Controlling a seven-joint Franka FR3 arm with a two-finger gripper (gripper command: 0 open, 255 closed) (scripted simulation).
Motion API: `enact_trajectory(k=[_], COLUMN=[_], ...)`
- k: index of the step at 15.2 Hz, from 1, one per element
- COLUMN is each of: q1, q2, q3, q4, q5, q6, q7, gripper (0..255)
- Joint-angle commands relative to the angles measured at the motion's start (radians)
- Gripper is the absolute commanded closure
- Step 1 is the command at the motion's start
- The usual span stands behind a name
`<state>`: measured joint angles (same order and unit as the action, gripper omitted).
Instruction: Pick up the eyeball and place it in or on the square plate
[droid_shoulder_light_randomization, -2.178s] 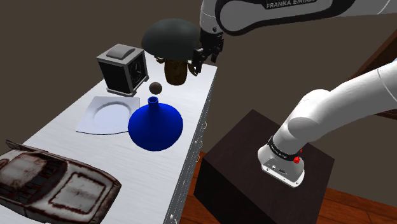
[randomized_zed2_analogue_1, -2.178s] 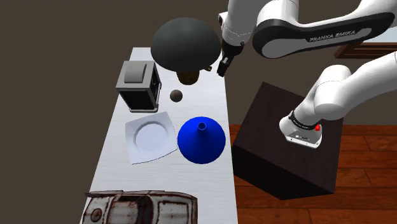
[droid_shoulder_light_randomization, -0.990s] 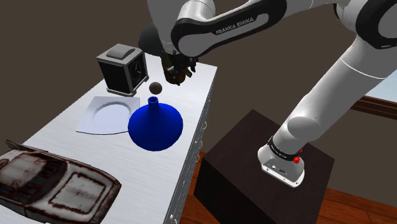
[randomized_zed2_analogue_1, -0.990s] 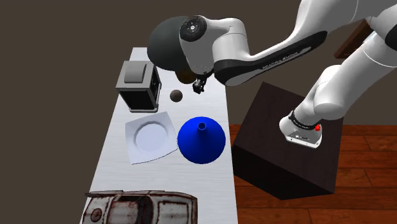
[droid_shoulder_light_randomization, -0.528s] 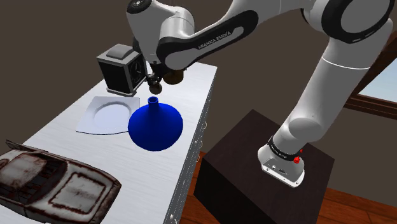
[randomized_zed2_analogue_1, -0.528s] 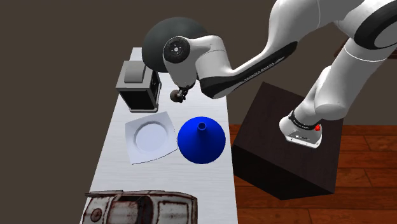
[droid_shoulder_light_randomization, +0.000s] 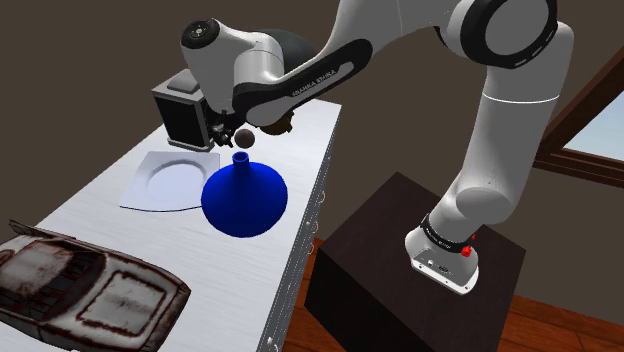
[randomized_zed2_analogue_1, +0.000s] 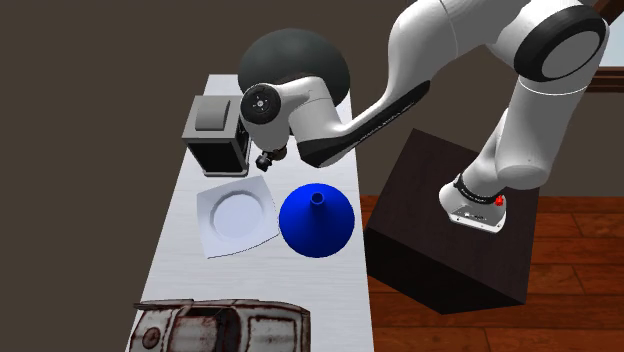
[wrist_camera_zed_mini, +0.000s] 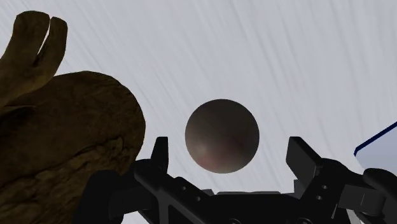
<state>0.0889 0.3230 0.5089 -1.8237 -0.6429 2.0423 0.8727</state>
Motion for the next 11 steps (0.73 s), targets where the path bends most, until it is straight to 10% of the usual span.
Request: enact_trajectory(k=[1,11], q1=[-0.005,-0.017], q2=[0.012,0.03], q3=[-0.007,-0.006], q4=[-0.011,-0.02], q5=[-0.01,-0.03], q6=[0.018,0.04], q7=[0.004,0.015], gripper=[0,0])
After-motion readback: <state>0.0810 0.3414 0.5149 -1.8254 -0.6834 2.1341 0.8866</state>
